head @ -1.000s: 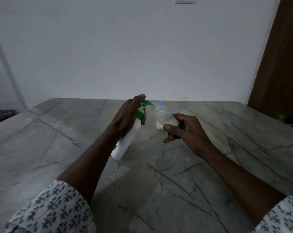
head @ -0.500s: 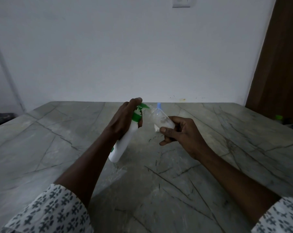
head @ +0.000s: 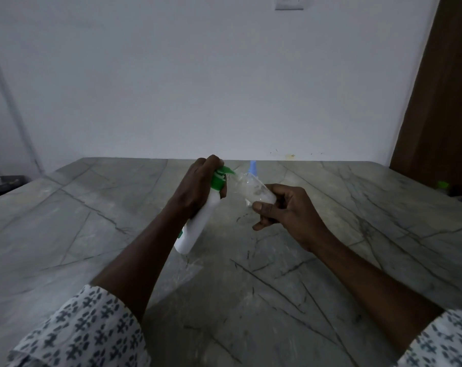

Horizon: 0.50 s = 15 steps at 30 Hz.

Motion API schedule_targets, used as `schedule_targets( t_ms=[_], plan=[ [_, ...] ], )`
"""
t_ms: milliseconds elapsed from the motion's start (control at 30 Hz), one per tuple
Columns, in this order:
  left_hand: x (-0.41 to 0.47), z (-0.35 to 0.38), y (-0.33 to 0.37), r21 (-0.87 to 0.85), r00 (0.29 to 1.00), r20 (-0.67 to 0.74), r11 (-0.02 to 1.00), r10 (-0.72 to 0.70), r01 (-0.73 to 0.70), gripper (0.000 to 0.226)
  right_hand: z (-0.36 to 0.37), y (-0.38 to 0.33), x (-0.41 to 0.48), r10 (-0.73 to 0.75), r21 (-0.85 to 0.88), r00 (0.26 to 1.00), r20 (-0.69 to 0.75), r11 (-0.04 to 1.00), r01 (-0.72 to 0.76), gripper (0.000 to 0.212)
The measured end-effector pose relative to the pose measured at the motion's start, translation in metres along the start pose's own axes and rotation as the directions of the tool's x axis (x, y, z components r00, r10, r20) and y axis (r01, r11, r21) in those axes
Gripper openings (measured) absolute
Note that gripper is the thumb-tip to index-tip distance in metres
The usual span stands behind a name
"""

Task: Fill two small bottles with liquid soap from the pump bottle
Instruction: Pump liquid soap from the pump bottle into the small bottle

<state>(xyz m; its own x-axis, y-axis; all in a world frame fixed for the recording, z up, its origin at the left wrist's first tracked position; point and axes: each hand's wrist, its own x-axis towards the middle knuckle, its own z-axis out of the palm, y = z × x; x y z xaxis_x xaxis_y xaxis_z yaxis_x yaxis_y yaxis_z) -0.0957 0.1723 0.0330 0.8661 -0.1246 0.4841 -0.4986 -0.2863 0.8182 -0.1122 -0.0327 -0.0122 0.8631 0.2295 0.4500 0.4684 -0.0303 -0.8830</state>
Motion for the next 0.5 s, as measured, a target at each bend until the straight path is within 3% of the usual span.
schedule_targets(
  t_ms=[133,500],
  plan=[
    [0.0020,0.0008,-0.0013,0.031,1.000,-0.005,0.999,0.020,-0.020,0.063,-0.0004,-0.0026,0.0006,-0.010,0.007,1.000,-0.019,1.000,0.010,0.035],
    [0.0004,0.0004,-0.0021,0.067,1.000,-0.024,0.998,-0.004,0.006,0.054,0.0020,0.0004,-0.0015,0.005,-0.014,1.000,0.000,1.000,-0.005,0.039]
  ],
)
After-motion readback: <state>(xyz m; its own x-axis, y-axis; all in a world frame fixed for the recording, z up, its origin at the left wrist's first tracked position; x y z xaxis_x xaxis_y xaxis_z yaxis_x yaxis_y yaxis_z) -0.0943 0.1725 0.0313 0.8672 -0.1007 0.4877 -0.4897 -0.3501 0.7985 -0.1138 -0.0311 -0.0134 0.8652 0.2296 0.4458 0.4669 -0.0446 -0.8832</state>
